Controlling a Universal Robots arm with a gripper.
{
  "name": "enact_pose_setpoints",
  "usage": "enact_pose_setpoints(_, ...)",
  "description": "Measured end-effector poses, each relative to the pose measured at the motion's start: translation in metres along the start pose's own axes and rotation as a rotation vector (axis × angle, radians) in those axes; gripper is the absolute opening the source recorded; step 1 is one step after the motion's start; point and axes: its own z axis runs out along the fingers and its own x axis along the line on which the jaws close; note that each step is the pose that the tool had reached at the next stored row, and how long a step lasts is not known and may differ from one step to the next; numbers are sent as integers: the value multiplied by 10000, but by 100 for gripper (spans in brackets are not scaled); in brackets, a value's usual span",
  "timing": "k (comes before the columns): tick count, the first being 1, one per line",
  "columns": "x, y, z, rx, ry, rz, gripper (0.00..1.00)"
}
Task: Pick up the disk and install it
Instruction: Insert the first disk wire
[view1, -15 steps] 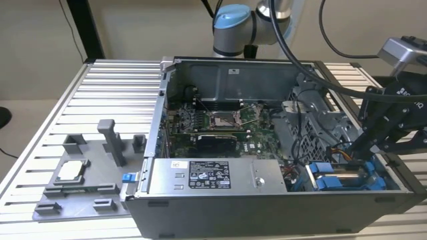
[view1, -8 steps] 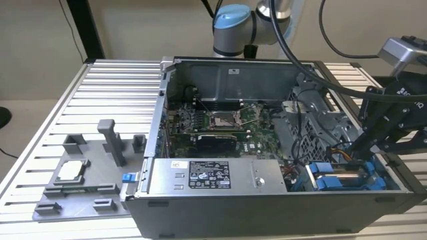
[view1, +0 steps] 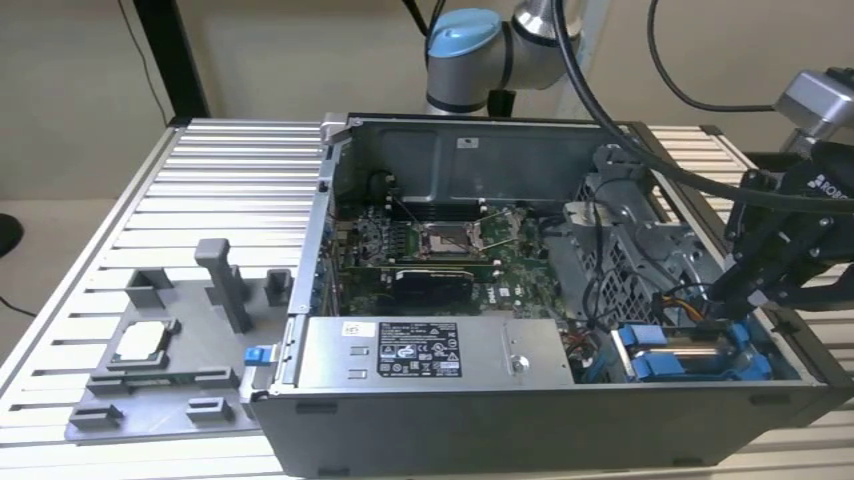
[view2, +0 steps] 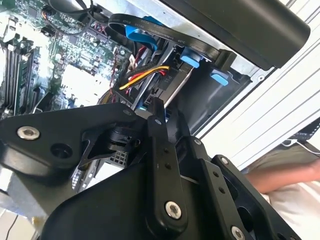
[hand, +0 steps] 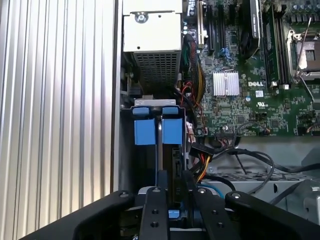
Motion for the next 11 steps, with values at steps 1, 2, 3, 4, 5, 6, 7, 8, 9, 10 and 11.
enact_pose_setpoints(1,13,-1,-16,-15,-25,-7,100)
enact_pose_setpoints(2,28,-1,-36,-28,-41,-12,100)
enact_pose_setpoints(3,46,-1,-55,-41,-53,-14,100)
enact_pose_setpoints(4,65,-1,-76,-53,-61,-17,100)
enact_pose_setpoints(5,86,-2,-100,-62,-66,-18,100)
enact_pose_setpoints(6,107,-3,-120,-68,-72,-20,100)
enact_pose_setpoints(7,127,-6,-136,-72,-75,-20,100)
enact_pose_setpoints(8,146,-11,-148,-73,-79,-21,100)
enact_pose_setpoints(9,163,-17,-157,-74,-87,-24,100)
enact_pose_setpoints(10,180,-24,-166,-75,-95,-25,100)
enact_pose_setpoints(11,196,-31,-174,-75,-104,-28,100)
